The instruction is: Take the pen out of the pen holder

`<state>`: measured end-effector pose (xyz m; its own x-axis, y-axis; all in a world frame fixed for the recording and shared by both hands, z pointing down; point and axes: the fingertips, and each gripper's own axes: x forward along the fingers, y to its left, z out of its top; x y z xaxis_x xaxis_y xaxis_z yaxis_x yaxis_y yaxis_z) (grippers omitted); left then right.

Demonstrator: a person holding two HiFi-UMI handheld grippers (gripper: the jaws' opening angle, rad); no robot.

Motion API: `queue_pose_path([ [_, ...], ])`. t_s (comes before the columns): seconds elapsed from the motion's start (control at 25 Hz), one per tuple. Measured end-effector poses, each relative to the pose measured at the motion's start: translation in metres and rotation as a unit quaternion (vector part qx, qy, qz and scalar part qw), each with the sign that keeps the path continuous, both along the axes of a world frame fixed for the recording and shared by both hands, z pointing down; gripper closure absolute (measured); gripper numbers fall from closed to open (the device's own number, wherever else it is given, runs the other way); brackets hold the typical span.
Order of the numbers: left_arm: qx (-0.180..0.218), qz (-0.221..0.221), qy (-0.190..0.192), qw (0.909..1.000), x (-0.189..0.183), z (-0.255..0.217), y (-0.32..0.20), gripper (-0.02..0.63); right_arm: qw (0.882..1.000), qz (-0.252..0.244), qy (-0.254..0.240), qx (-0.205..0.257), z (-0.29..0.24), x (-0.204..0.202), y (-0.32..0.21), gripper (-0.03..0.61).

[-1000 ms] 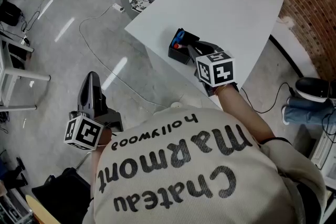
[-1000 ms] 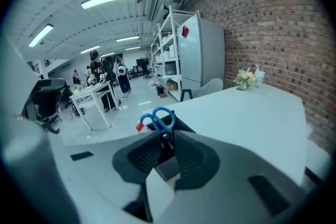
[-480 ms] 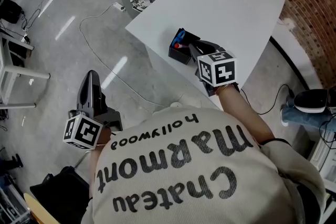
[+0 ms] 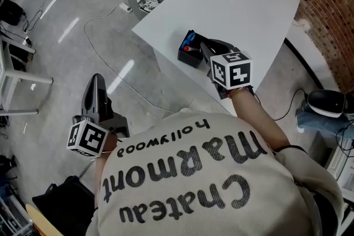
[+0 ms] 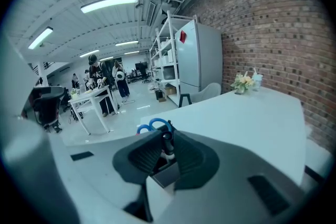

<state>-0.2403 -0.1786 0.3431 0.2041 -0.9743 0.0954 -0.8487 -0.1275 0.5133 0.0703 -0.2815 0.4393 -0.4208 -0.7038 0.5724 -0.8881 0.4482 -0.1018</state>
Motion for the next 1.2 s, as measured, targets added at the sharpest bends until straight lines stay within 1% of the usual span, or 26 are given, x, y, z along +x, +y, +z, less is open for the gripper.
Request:
queue_pose_path([
  [0.68,0.005,0.004,0.003,1.0,-0.001,0.001,-0.007,0.614,1.0,0.002,-0.01,0.023,-0.02,-0.003,-0.007,0.505],
  [1.2,0.001,0.009,0.002,1.0,0.0,0.0,-0.008,0.614,0.999,0.001,-0.022,0.043,-0.042,-0.006,-0.008,0.505],
])
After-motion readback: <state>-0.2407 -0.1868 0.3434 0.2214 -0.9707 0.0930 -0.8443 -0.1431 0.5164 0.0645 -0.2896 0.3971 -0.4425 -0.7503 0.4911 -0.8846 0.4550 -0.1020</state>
